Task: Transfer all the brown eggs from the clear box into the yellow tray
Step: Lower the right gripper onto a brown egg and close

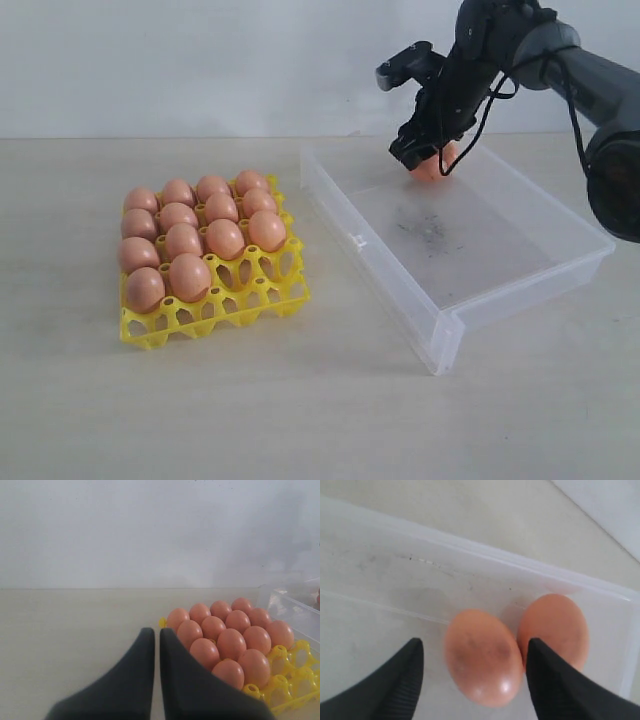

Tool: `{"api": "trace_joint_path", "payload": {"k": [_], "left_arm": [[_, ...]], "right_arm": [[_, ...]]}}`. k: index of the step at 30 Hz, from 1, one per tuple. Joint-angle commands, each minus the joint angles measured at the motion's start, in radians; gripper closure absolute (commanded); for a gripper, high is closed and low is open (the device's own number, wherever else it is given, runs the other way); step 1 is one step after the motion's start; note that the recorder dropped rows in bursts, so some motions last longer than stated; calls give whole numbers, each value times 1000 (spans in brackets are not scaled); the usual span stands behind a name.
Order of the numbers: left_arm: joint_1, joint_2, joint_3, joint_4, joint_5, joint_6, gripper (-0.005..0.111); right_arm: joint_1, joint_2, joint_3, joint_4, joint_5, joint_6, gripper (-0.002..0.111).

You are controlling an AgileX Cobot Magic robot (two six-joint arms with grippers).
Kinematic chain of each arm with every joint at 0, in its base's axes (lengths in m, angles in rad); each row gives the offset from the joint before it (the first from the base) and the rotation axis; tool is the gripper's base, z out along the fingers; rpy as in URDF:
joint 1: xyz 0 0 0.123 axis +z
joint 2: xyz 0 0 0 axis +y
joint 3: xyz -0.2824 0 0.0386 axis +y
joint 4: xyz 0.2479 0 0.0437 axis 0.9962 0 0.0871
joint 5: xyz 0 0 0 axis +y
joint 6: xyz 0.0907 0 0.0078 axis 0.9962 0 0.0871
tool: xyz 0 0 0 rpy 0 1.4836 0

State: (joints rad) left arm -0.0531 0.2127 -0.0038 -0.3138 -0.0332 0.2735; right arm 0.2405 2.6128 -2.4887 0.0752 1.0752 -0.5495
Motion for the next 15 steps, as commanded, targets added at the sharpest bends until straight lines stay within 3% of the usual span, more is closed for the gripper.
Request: {"api": "trace_joint_path", "payload": {"k": [1, 15], "left_arm": [[-5, 3, 4, -5, -12, 5, 103], [-5, 3, 4, -5, -12, 5, 103]], "right_arm": [[-1, -8, -8, -23, 1, -63, 54], [-1, 51, -8, -35, -30, -88, 56]]}}
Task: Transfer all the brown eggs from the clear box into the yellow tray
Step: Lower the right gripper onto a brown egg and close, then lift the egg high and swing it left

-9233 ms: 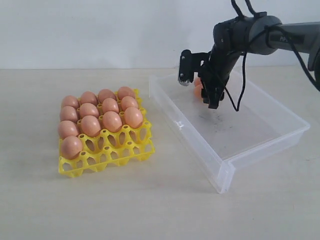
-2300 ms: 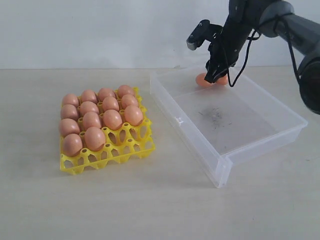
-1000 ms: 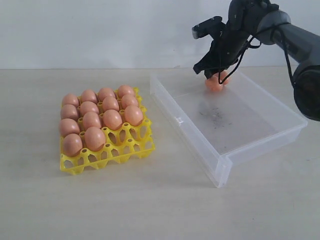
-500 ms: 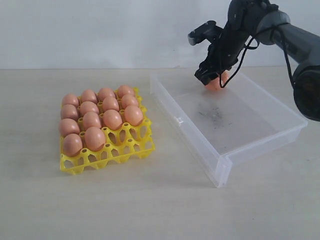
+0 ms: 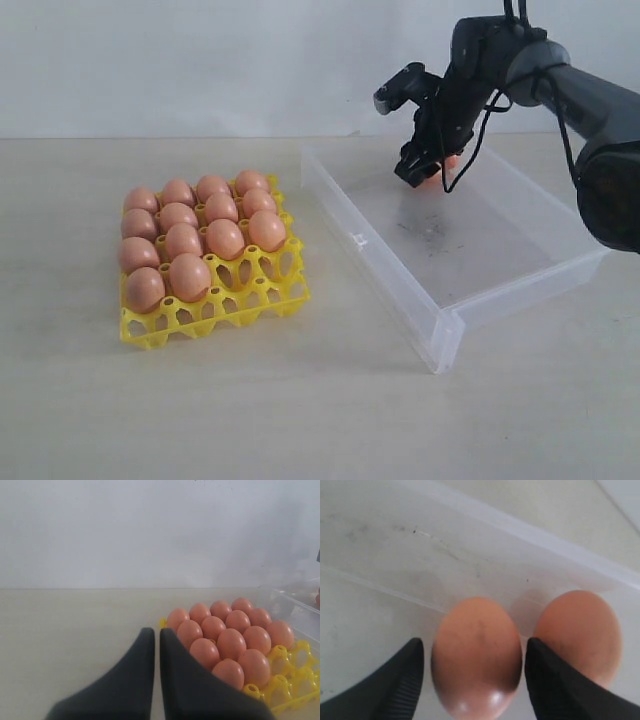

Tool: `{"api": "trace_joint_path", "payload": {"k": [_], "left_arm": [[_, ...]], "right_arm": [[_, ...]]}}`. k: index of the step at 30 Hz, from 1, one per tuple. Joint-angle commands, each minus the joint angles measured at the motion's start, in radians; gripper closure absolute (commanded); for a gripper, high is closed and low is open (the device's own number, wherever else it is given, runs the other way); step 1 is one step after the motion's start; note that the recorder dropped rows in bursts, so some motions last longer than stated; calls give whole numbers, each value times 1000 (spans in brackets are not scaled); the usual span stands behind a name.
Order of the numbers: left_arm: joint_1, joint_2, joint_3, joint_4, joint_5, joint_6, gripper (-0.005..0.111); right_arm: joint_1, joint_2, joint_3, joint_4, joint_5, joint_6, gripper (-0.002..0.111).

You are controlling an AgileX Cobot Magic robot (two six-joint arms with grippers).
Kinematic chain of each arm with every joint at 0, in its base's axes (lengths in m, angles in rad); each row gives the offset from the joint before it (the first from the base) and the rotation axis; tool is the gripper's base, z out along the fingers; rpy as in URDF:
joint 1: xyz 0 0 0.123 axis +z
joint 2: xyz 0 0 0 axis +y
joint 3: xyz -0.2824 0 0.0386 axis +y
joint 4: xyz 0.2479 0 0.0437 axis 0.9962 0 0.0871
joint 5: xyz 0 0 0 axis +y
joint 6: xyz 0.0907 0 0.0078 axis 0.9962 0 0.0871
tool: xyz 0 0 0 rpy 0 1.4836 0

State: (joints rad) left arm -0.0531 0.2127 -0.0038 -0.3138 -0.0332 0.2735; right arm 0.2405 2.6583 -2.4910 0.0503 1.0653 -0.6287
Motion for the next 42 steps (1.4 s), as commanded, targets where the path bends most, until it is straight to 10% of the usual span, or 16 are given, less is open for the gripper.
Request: {"api": "trace_joint_path", "payload": {"k": [1, 6, 14, 21, 32, 42], "left_arm": [[-5, 3, 4, -5, -12, 5, 103], [-5, 3, 4, -5, -12, 5, 103], [-5, 3, 4, -5, -12, 5, 103], [-5, 3, 4, -5, -12, 5, 103], [-5, 3, 4, -5, -12, 5, 103], [-5, 3, 4, -5, -12, 5, 103]], "right_arm": [[-1, 5, -5, -10, -25, -8, 60], [-1, 5, -5, -8, -92, 116, 108], [-1, 5, -5, 16, -336, 597, 108], [29, 5, -5, 176, -496, 623, 108], [177, -5, -5, -252, -779, 783, 108], [158, -26, -5, -271, -802, 1005, 108]]}}
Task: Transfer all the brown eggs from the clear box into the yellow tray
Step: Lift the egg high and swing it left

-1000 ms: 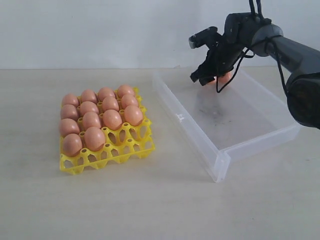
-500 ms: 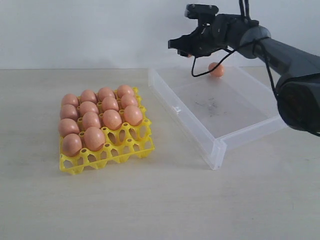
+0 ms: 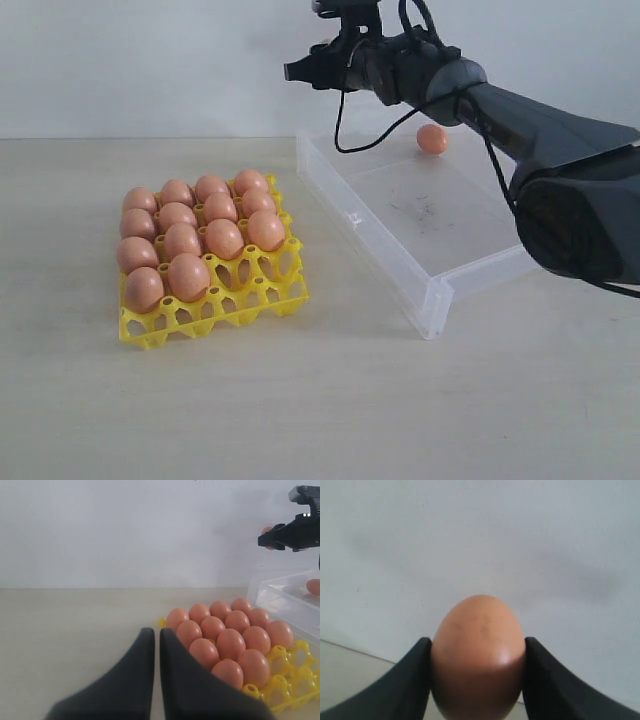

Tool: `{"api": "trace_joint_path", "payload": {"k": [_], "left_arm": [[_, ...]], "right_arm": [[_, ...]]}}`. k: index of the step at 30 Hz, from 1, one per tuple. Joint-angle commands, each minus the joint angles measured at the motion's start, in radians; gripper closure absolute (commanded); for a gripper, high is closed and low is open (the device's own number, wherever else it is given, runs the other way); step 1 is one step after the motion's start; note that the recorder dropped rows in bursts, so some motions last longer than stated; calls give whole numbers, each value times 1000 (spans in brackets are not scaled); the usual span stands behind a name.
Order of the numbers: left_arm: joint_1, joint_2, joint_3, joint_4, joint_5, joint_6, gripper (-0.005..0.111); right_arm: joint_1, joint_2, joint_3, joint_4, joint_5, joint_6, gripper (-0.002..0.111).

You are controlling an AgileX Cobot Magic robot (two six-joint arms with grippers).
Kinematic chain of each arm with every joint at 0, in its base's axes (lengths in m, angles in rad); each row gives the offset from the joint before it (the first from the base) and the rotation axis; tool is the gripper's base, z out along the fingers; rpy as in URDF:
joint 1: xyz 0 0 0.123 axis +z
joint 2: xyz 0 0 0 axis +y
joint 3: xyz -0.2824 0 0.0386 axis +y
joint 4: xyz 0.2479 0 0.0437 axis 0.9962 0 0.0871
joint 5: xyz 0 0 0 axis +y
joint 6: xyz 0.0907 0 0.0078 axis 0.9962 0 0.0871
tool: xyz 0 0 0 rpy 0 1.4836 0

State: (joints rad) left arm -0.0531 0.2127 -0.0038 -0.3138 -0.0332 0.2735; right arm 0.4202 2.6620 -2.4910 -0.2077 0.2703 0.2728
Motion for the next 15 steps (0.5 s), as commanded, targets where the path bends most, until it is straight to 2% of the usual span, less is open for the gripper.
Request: {"api": "trace_joint_path", "payload": {"k": [1, 5, 15], "left_arm": [[-5, 3, 4, -5, -12, 5, 103], [-5, 3, 4, -5, -12, 5, 103], [-5, 3, 4, -5, -12, 5, 103]], "right_arm": [[-32, -35, -5, -14, -1, 129, 108], [-74, -58, -5, -56, 62, 136, 108], [-71, -80, 3, -478, 266, 9, 108]]}}
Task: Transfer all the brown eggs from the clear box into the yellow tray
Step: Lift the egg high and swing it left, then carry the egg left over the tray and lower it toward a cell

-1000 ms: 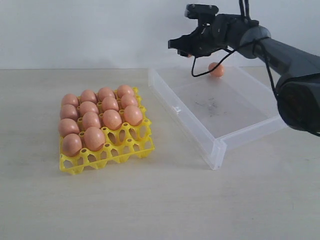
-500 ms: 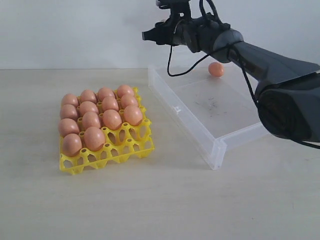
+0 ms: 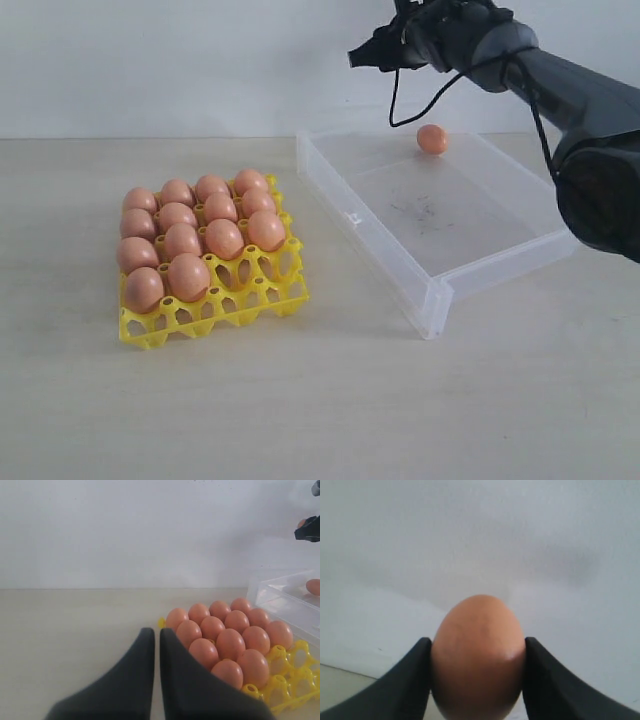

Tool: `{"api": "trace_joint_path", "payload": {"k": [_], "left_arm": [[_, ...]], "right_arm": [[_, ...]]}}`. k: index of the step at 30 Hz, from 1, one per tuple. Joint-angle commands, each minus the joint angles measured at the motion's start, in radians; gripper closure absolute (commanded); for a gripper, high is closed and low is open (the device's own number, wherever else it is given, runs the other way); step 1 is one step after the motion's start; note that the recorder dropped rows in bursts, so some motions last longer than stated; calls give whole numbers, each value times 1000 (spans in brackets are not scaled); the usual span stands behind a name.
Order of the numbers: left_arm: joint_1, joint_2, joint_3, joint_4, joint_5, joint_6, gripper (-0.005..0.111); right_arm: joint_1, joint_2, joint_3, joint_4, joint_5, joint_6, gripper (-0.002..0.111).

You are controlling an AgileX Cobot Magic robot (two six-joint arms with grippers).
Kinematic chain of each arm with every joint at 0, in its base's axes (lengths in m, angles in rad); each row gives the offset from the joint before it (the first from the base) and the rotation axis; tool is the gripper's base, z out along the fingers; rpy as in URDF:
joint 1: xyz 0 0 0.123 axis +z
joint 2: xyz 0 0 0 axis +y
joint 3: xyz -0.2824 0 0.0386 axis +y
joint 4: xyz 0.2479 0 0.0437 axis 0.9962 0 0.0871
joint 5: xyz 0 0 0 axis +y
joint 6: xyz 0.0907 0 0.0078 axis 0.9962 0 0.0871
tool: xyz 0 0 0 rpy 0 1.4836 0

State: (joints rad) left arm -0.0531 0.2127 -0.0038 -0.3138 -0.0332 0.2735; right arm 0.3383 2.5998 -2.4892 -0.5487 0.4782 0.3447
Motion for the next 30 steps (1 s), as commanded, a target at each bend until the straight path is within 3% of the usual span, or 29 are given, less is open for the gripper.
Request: {"api": "trace_joint_path", "payload": {"k": [1, 4, 7, 13, 15, 19, 26, 30], "left_arm": [[-5, 3, 4, -5, -12, 5, 103], [-5, 3, 4, -5, -12, 5, 103], [-5, 3, 4, -5, -12, 5, 103], [-5, 3, 4, -5, -12, 5, 103], [-5, 3, 4, -5, -12, 5, 103], [-5, 3, 4, -5, -12, 5, 103], [-5, 3, 4, -5, -12, 5, 103], [-5, 3, 4, -5, -12, 5, 103]], "right_arm": [[20, -18, 1, -180, 78, -63, 108], [30, -18, 1, -407, 204, -6, 108], [28, -18, 1, -692, 436, 292, 108], [32, -18, 19, -716, 508, 836, 108], [32, -18, 57, -703, 356, 808, 108], [25, -18, 158, -530, -12, 515, 108], [-32, -18, 298, -273, -453, 516, 108], [-66, -18, 398, -291, -764, 578, 108]]}}
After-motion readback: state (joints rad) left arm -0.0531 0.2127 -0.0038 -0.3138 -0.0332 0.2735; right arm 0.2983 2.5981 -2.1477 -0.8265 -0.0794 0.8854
